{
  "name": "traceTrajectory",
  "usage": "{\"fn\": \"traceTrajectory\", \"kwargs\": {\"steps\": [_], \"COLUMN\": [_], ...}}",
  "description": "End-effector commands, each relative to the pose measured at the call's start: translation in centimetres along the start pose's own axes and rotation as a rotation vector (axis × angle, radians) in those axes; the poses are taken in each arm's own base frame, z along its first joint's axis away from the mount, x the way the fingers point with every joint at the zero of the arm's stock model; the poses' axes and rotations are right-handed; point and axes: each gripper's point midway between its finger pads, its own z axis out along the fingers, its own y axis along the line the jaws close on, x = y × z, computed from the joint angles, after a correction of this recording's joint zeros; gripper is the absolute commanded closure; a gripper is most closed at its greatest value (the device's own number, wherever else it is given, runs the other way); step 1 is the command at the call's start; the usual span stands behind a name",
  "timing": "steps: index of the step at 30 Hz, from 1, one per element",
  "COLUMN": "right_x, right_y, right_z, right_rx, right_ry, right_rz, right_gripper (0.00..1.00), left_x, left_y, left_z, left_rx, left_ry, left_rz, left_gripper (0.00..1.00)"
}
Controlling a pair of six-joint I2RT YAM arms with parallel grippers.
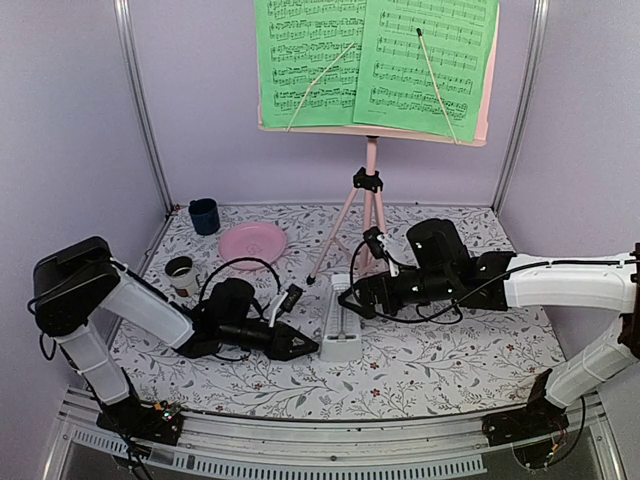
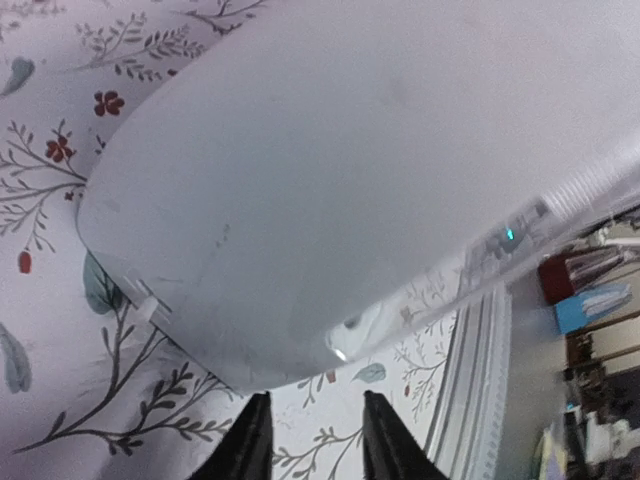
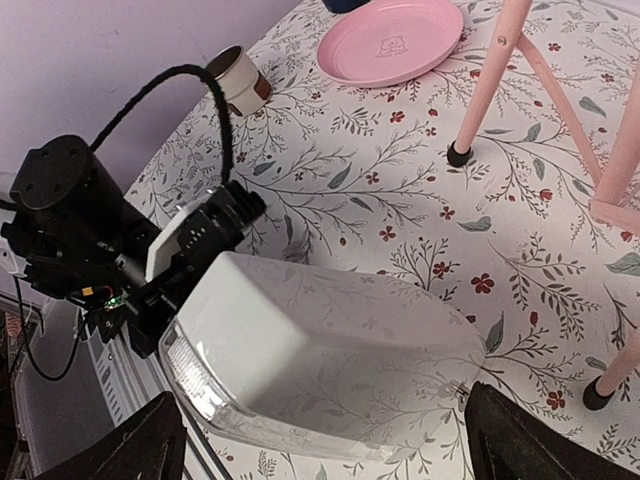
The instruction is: Set up the instrument practice props
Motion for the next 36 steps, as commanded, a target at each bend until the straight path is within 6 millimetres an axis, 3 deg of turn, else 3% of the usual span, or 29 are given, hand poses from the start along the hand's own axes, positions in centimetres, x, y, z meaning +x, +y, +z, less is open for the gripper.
{"fn": "traceTrajectory", "kwargs": {"steps": [1, 4, 9, 10, 11, 15, 17, 18, 23, 30, 36], "right_x": [-1.9, -2.4, -2.7, -2.6, -2.7, -2.7, -1.6, -2.3, -2.4, -2.3, -1.3], "right_y": [0.9, 1.8, 1.6, 1.6, 1.6, 1.4, 0.8, 1.4, 1.7, 2.0, 1.8], "right_z": [-0.5, -0.2, 0.9, 1.2, 1.3, 2.0, 2.6, 2.7, 3.1, 2.9, 2.8], "right_rx": [0.029, 0.037, 0.084, 0.093, 0.102, 0.157, 0.199, 0.198, 0.19, 0.159, 0.152], "right_ry": [-0.029, -0.025, 0.006, 0.014, 0.018, 0.039, 0.07, 0.055, 0.058, 0.06, 0.075], "right_rz": [-0.002, -0.019, -0.012, -0.012, -0.011, -0.006, -0.005, -0.007, -0.027, -0.093, -0.105], "right_gripper": [0.01, 0.01, 0.01, 0.01, 0.01, 0.01, 0.02, 0.04, 0.15, 0.34, 0.39], "left_x": [-2.0, -1.9, -1.7, -1.3, -1.3, -1.1, -1.0, -0.9, -0.6, 0.1, -0.2], "left_y": [-0.9, -0.4, 0.1, 0.3, 0.2, 0.0, 0.1, 0.2, 0.2, 1.8, 2.5], "left_z": [-3.3, -4.4, -3.3, -3.1, -3.1, -3.4, -3.3, -3.1, -3.1, -1.6, -0.3], "left_rx": [-0.035, -0.087, -0.099, -0.096, -0.091, -0.091, -0.1, -0.106, -0.118, -0.162, -0.168], "left_ry": [-0.214, -0.267, -0.238, -0.235, -0.245, -0.288, -0.287, -0.283, -0.285, -0.206, -0.187], "left_rz": [0.189, 0.302, 0.44, 0.461, 0.493, 0.574, 0.605, 0.622, 0.722, 0.825, 0.826], "left_gripper": [0.53, 0.33, 0.2, 0.04, 0.01, 0.01, 0.01, 0.01, 0.01, 0.01, 0.02]}}
